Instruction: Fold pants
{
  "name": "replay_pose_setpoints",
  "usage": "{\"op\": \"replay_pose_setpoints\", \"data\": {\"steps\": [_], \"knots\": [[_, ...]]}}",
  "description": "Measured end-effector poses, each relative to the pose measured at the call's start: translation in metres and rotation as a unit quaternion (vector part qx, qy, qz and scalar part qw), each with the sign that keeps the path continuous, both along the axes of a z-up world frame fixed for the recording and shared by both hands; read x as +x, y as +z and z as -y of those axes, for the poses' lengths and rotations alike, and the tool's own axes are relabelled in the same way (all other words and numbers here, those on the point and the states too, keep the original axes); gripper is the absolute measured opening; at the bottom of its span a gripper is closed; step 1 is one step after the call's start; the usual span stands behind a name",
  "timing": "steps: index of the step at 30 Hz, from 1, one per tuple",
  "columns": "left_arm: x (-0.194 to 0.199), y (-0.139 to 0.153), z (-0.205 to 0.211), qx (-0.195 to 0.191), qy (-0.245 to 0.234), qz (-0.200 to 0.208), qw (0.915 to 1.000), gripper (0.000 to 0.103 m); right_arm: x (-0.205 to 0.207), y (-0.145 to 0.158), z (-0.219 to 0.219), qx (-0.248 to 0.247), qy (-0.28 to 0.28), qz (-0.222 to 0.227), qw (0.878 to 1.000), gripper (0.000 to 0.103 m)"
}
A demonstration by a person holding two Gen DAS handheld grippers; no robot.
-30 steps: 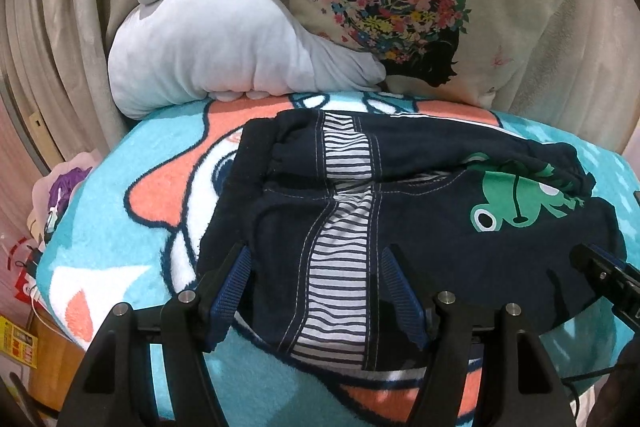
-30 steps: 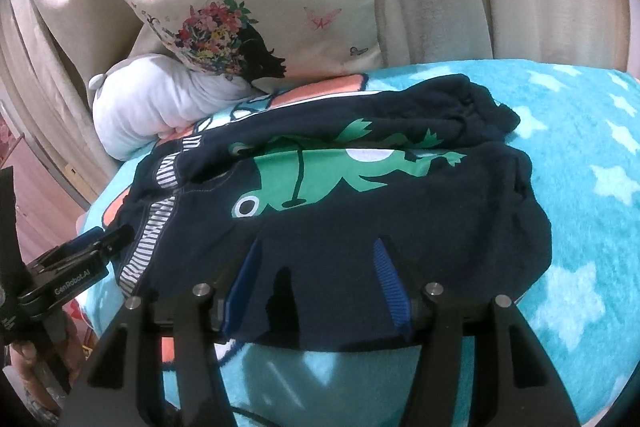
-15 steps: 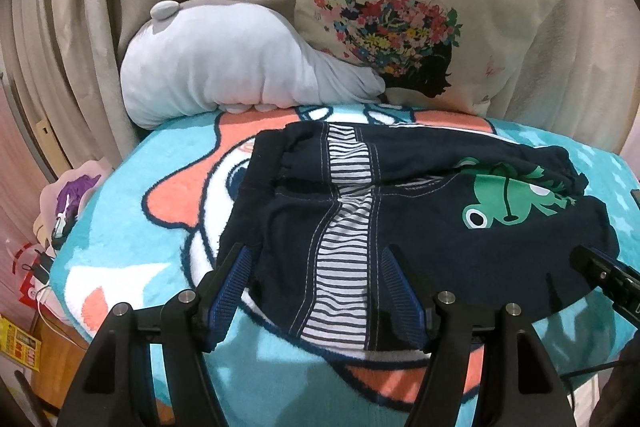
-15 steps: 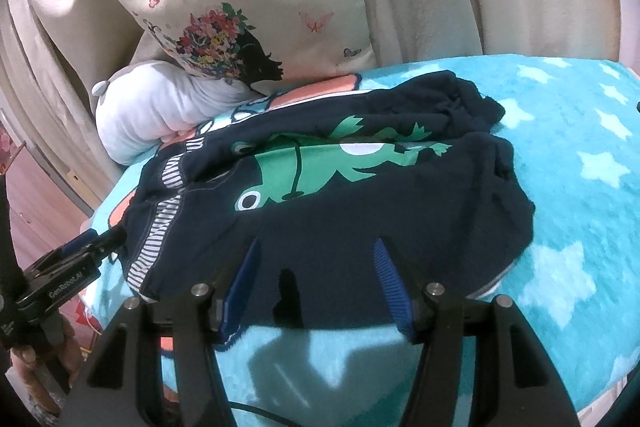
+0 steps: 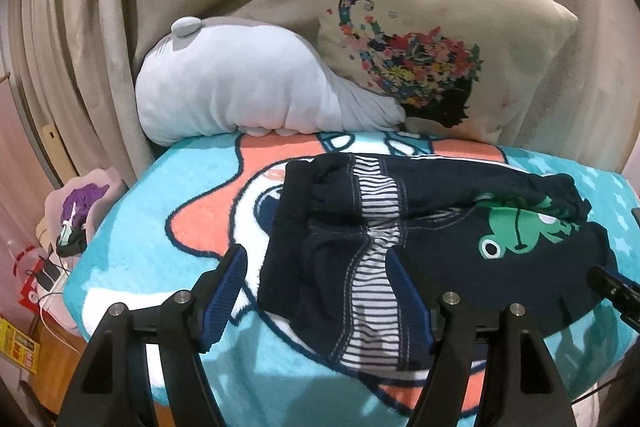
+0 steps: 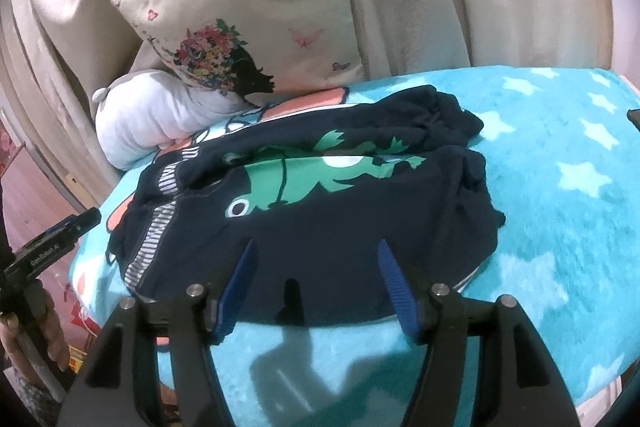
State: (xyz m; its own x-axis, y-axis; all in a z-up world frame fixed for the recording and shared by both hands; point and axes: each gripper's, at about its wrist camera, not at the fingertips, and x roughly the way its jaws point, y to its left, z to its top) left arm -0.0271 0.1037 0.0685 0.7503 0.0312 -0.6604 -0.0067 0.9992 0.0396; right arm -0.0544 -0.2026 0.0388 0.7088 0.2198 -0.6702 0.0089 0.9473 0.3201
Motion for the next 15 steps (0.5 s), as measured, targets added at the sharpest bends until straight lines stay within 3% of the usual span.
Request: {"op": "replay_pose_setpoints", "data": {"steps": [4, 7, 11, 15], "knots": [[0.015, -0.001, -0.005, -0.013, -0.002, -0.006, 0.9999, 0.075, 0.013, -0.005, 0.008, 0.006, -0.004, -0.01, 1.0, 0.063], [0.036, 0.0, -0.006, -0.024, -0.029, -0.021, 0.9991, 0.075, 0.027, 0.001, 0.016, 0.007, -0.006, -0.009, 1.0, 0.063], [0.088, 0.005, -0.001, -0.031, -0.109, -0.058, 0.9919, 0.075, 0.066, 0.019, 0.023, -0.025, 0.019, -0.021, 0.999, 0.063], [0.147, 0.0, 0.027, -0.001, -0.172, -0.085, 0.9814, 0.075, 0.127, 0.025, 0.025, -0.068, 0.06, -0.048, 0.995, 0.064]]}}
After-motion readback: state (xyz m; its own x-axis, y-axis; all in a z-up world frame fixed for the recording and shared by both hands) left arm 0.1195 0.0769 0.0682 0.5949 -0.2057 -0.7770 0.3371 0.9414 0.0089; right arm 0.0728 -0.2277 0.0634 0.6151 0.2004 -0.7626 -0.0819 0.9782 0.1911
